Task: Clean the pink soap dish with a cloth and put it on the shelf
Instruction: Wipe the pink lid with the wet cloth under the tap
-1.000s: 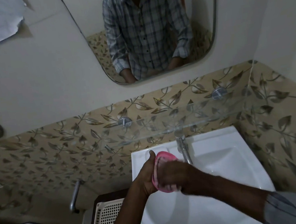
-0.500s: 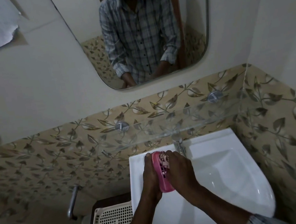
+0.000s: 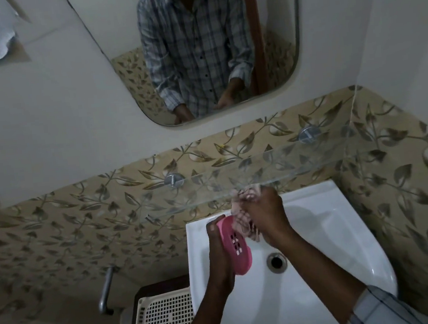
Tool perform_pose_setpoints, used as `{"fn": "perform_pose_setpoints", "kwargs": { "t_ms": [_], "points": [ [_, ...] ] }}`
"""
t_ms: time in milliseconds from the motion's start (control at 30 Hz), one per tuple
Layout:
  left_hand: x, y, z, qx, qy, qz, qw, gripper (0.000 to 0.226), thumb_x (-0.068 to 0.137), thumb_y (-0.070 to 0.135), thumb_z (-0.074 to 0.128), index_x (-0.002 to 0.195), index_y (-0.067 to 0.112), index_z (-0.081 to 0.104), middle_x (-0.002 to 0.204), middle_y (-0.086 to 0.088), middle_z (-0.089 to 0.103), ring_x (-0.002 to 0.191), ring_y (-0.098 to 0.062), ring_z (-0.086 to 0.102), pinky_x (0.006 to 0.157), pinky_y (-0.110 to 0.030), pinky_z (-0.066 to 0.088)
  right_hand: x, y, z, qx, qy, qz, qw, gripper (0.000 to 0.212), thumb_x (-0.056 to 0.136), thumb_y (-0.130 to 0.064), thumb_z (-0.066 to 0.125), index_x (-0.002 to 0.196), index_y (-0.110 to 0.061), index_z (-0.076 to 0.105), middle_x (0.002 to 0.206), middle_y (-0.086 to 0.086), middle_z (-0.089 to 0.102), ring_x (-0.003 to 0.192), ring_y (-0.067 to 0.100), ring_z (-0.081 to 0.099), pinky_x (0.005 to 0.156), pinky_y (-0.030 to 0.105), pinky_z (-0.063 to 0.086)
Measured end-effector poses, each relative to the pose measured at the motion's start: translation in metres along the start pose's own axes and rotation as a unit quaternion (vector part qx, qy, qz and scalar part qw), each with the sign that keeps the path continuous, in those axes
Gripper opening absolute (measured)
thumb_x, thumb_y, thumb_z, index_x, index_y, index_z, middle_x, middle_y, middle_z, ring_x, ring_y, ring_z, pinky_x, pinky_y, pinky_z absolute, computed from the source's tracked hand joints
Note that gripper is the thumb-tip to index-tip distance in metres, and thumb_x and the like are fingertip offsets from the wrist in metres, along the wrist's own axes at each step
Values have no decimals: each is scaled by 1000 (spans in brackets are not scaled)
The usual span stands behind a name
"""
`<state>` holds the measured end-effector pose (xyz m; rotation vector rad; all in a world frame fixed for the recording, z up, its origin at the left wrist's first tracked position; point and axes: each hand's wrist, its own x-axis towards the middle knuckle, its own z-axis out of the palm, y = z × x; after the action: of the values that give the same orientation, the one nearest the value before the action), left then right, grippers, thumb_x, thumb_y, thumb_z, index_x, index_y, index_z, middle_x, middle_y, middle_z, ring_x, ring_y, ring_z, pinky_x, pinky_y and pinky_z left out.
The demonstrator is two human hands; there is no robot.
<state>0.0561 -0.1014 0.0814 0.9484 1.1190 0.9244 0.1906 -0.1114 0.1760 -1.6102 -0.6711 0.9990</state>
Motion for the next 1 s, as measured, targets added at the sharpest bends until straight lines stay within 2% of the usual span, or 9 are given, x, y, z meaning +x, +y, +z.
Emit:
{"fn": "perform_pose_setpoints", "kwargs": {
  "t_ms": [67, 167, 233, 300, 367, 567, 700, 867, 1000],
  "points": [
    [3, 6, 3, -17, 16, -8, 1000, 59, 93, 73, 32, 105, 36, 77, 107, -1, 79, 100, -20, 75, 70, -29, 61, -12, 11, 9, -150, -23, -93, 984, 9, 84, -11, 69, 91, -8, 72, 87, 7, 75, 79, 19, 70, 68, 25, 57],
    [10, 12, -2, -51, 40, -22, 998, 65, 90, 72, 42, 94, 20, 80, 92, -9, 77, 84, -25, 75, 70, -33, 60, -45, 52, 13, -181, -113, -176, 961, 16, 82, -11, 61, 94, -16, 71, 82, 3, 75, 65, 4, 66, 54, 13, 49],
    [10, 14, -8, -56, 50, -29, 997, 66, 86, 71, 45, 103, 16, 78, 94, -14, 75, 83, -25, 72, 75, -36, 58, -47, 77, -4, -181, -215, -213, 936, 28, 76, -8, 57, 98, -21, 70, 83, 4, 74, 65, 0, 67, 54, 15, 51],
    [12, 12, -16, -72, 47, -61, 994, 71, 94, 67, 38, 114, 8, 72, 97, -19, 74, 84, -29, 70, 77, -39, 57, -25, 86, -24, -282, -289, -285, 869, 40, 72, 5, 56, 102, -15, 73, 97, 6, 74, 87, 10, 70, 74, 25, 56],
    [13, 16, -21, -82, 17, -108, 991, 74, 98, 65, 30, 114, 3, 69, 94, -20, 72, 83, -31, 67, 80, -41, 53, -5, 78, -37, -367, -285, -320, 826, 44, 72, 9, 55, 105, -12, 74, 105, 9, 72, 99, 23, 66, 87, 37, 55],
    [13, 27, -8, -75, -21, -118, 990, 66, 101, 58, 32, 118, 5, 68, 108, -23, 71, 97, -36, 67, 95, -50, 50, 14, 32, -20, -294, -134, -417, 850, 45, 73, 19, 63, 113, -1, 70, 108, 16, 72, 101, 28, 67, 90, 32, 52],
    [21, 24, 0, -57, 40, -60, 996, 58, 101, 57, 38, 108, 9, 71, 94, -16, 78, 84, -29, 75, 74, -40, 61, -33, 58, 20, -411, -79, -222, 881, 29, 90, -9, 59, 118, -13, 62, 110, 7, 70, 101, 22, 67, 86, 27, 53],
    [19, 16, -21, -54, 17, -46, 997, 59, 100, 56, 36, 105, 13, 76, 90, -16, 77, 78, -28, 75, 67, -39, 62, -36, 53, 0, -211, -22, -110, 971, 17, 87, -4, 60, 79, -16, 70, 72, -3, 69, 73, 16, 71, 55, 8, 49],
    [10, 16, -10, -55, -32, -91, 994, 62, 101, 56, 33, 107, 14, 78, 109, -21, 76, 95, -32, 75, 78, -41, 62, -22, 51, 28, -272, -25, -246, 930, 28, 89, -8, 64, 117, -8, 68, 113, 6, 71, 107, 19, 67, 93, 29, 52]
  ]
}}
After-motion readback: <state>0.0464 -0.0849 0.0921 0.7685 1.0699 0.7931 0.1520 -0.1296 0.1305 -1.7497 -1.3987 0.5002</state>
